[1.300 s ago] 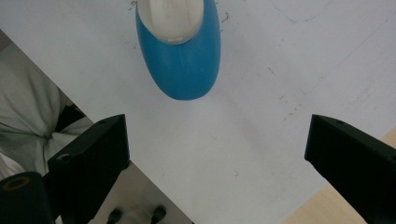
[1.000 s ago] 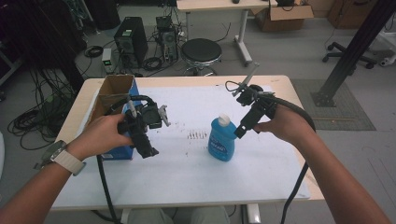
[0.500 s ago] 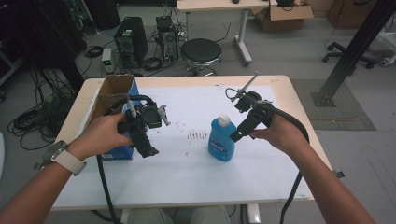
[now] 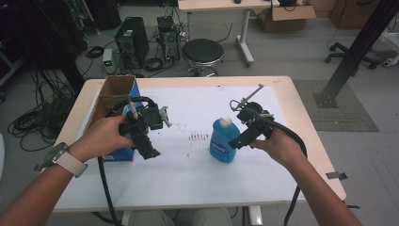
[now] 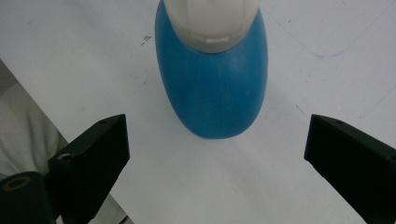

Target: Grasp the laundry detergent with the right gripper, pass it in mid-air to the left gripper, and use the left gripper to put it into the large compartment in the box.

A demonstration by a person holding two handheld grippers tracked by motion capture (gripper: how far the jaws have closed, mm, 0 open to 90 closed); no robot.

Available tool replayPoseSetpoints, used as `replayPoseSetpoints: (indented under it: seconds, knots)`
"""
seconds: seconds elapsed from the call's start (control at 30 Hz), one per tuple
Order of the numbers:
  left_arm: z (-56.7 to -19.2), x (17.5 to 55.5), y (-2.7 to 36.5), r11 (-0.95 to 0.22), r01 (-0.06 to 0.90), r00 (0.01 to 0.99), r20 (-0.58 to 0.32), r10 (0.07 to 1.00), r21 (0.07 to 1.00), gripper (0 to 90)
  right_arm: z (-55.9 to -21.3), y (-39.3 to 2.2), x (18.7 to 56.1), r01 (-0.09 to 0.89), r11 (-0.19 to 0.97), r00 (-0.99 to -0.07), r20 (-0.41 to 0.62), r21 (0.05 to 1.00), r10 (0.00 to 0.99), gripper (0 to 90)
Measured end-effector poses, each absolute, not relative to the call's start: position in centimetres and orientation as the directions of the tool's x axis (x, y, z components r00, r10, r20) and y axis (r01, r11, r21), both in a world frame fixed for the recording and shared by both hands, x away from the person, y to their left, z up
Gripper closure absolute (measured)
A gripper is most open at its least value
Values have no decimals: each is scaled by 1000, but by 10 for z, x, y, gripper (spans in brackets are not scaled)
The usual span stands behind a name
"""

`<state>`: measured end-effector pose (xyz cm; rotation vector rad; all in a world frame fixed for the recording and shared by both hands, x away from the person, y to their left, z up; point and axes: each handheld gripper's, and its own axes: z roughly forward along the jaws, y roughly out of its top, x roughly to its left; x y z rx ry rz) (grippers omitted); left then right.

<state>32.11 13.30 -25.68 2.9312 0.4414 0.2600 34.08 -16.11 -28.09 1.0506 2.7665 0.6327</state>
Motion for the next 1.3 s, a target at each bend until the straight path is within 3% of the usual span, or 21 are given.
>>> replayPoseSetpoints:
  seconds: [1.3]
  knots:
    - [-259, 323, 133, -942, 278, 940, 149, 307, 186, 55, -339, -176, 324, 514, 540, -768, 78, 666, 636, 64]
